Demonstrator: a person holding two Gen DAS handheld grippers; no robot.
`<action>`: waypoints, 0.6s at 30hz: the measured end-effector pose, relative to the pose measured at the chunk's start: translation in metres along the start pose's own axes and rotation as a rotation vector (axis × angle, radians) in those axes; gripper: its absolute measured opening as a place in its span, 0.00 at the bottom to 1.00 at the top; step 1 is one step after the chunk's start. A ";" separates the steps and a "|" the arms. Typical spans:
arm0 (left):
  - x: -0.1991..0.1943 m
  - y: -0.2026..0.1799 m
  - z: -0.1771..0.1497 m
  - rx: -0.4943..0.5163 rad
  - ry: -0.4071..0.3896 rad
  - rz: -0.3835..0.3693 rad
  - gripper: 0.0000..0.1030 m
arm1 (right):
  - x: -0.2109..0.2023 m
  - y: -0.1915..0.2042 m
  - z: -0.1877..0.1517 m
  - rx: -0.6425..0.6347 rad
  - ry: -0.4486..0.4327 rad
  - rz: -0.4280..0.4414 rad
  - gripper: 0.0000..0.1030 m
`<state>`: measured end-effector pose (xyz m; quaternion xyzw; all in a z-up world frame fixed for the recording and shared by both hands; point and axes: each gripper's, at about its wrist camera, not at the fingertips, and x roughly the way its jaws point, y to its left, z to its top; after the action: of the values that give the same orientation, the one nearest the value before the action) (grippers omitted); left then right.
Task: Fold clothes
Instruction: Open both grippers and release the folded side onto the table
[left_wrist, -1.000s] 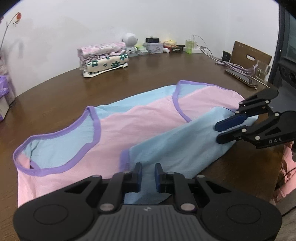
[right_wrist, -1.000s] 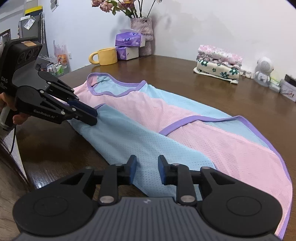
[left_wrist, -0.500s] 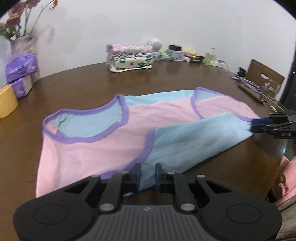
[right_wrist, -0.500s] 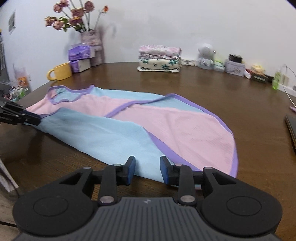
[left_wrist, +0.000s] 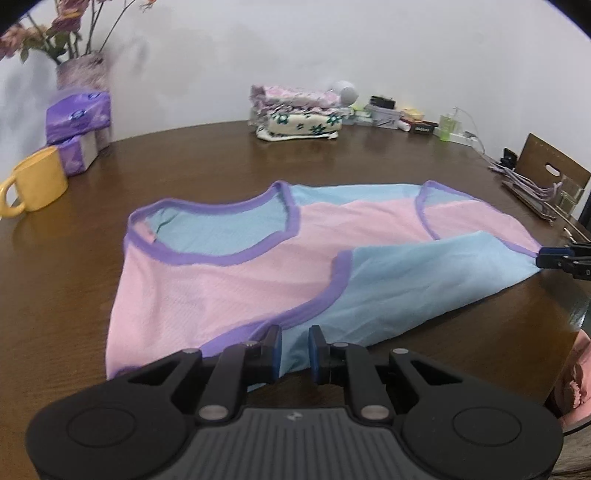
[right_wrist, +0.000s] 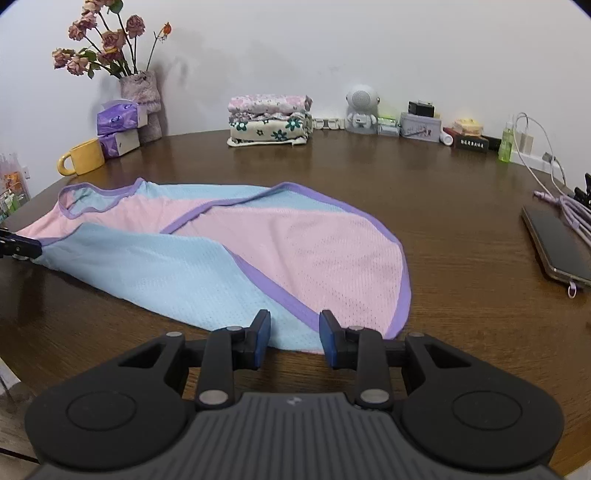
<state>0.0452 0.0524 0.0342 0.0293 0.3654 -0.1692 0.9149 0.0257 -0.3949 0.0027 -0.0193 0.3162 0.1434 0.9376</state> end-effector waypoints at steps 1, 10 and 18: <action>0.000 0.002 -0.001 -0.006 -0.002 0.000 0.13 | 0.000 0.000 0.000 0.000 0.000 -0.002 0.28; -0.020 0.025 -0.010 -0.054 -0.024 0.063 0.13 | 0.001 0.001 0.000 -0.004 0.000 -0.019 0.28; -0.067 0.041 -0.019 -0.040 -0.082 0.074 0.24 | 0.002 0.042 0.028 -0.098 -0.020 0.073 0.29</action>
<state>0.0008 0.1138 0.0626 0.0174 0.3294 -0.1290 0.9352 0.0322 -0.3501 0.0262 -0.0521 0.2998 0.1929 0.9328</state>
